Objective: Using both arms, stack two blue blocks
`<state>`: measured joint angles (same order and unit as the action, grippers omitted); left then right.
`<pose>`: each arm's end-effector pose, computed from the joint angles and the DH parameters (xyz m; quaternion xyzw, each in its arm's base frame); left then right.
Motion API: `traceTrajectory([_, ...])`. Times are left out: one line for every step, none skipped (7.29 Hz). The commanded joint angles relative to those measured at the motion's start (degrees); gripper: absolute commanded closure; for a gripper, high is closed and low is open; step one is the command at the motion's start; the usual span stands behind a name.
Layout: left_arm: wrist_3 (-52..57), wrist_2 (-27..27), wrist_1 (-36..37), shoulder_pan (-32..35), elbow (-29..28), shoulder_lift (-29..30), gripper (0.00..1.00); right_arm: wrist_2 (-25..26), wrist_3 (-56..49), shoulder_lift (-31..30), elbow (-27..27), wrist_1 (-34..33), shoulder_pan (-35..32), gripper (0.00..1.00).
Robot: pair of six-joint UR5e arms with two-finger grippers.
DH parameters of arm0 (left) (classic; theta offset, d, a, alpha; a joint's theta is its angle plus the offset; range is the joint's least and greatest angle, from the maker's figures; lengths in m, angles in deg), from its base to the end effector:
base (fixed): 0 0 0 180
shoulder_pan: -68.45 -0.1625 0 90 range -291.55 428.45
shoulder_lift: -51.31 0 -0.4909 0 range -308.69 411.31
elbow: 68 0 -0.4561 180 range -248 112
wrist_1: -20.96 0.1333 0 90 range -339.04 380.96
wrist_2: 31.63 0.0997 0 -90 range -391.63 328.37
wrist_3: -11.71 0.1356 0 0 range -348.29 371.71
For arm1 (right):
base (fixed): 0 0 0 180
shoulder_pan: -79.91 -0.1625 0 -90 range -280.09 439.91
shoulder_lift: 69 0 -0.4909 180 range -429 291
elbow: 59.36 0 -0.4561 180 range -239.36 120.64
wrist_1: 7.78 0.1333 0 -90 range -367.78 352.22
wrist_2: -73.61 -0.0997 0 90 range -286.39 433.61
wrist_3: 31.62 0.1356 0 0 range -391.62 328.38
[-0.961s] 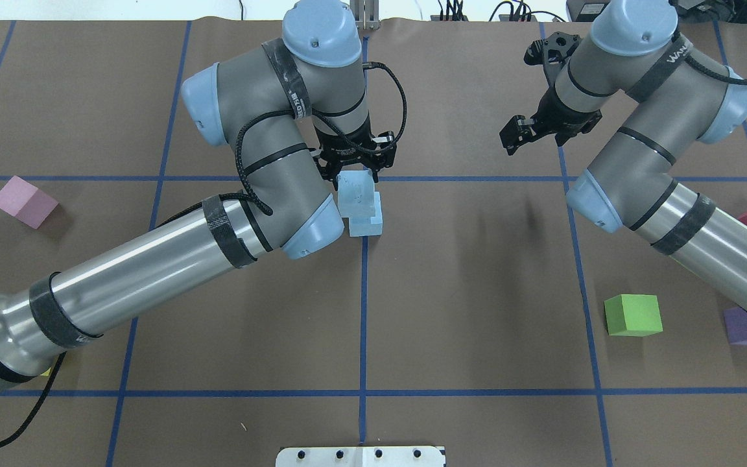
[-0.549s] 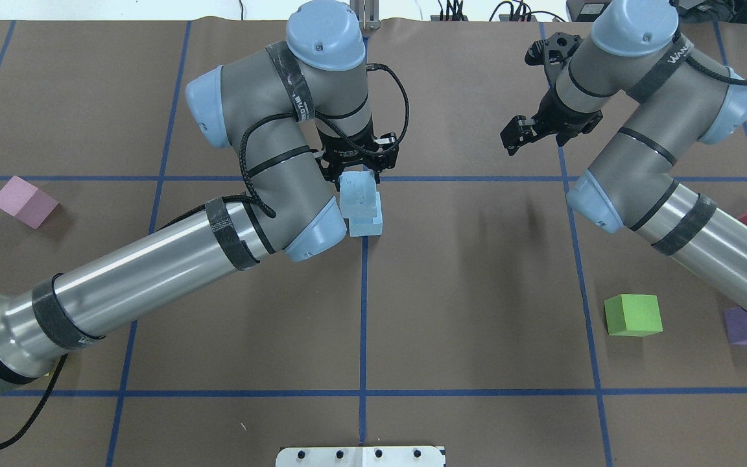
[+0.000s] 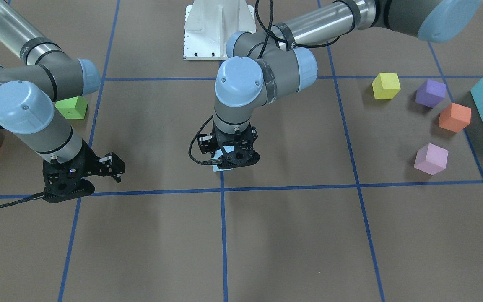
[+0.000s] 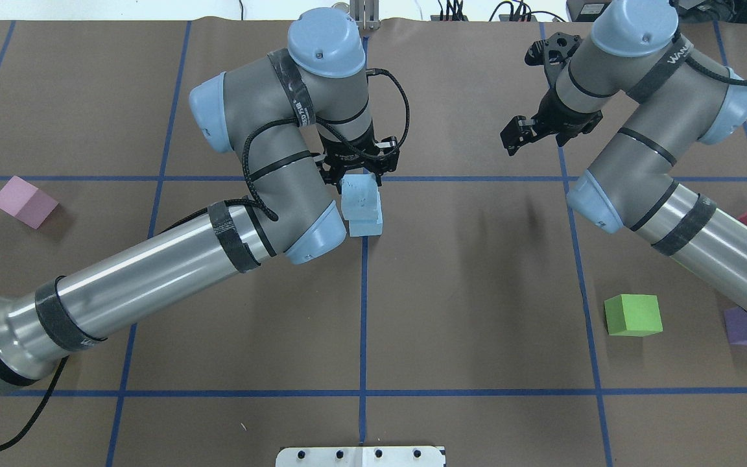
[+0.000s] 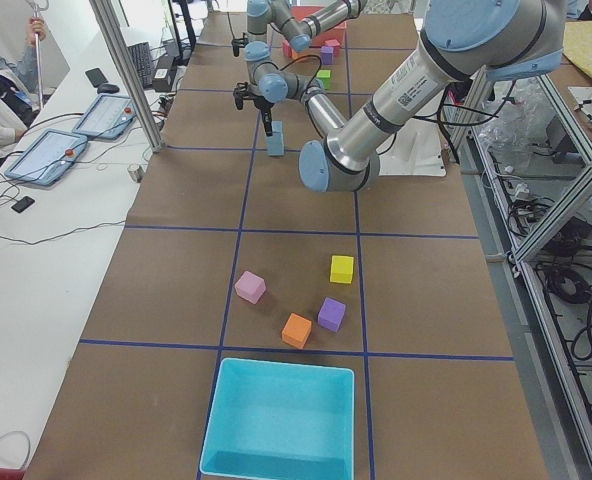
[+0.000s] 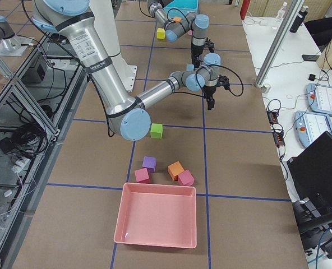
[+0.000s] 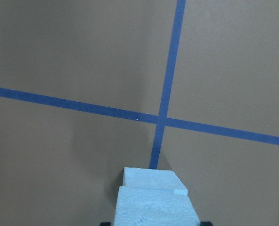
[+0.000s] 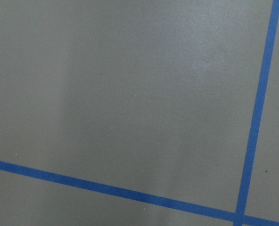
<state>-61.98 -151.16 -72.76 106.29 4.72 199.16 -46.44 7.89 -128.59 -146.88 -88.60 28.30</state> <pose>0.6825 -0.6143 0.1419 -0.0443 0.4320 -0.0729 0.8978 -0.4467 -0.6691 0.4057 0.0845 -0.3843 -0.0735 0.9164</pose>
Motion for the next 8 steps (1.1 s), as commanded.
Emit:
traceTrajectory([0.0,0.0,-0.2,0.0,-0.1,0.1,0.24,0.1,0.0,0.0,0.0,0.0,0.0,0.0])
traceTrajectory([0.1,0.0,-0.2,0.0,0.0,0.1,0.21,0.1,0.0,-0.1,0.0,0.0,0.0,0.0])
traceTrajectory([0.1,-0.1,-0.2,0.0,0.1,0.0,0.19,0.2,0.0,-0.1,0.1,0.0,0.0,0.0])
traceTrajectory([0.1,0.0,-0.2,-0.1,0.2,-0.1,0.03,0.1,0.0,0.0,0.1,0.0,0.0,0.0])
traceTrajectory([0.3,0.0,-0.2,-0.1,0.3,-0.1,0.02,0.1,0.0,0.0,0.1,0.0,0.0,0.0])
traceTrajectory([0.7,-0.1,-0.1,0.0,1.3,-0.2,0.01,-0.2,-0.2,0.0,-0.8,0.0,-0.4,0.0])
traceTrajectory([3.6,-0.8,0.7,2.0,3.2,-0.4,0.0,0.0,-0.7,-0.1,-2.7,-0.1,-2.3,0.0])
traceTrajectory([8.1,-2.9,1.5,4.8,5.7,-1.8,0.0,-1.3,-0.8,-0.9,-3.9,-0.7,-5.5,0.0])
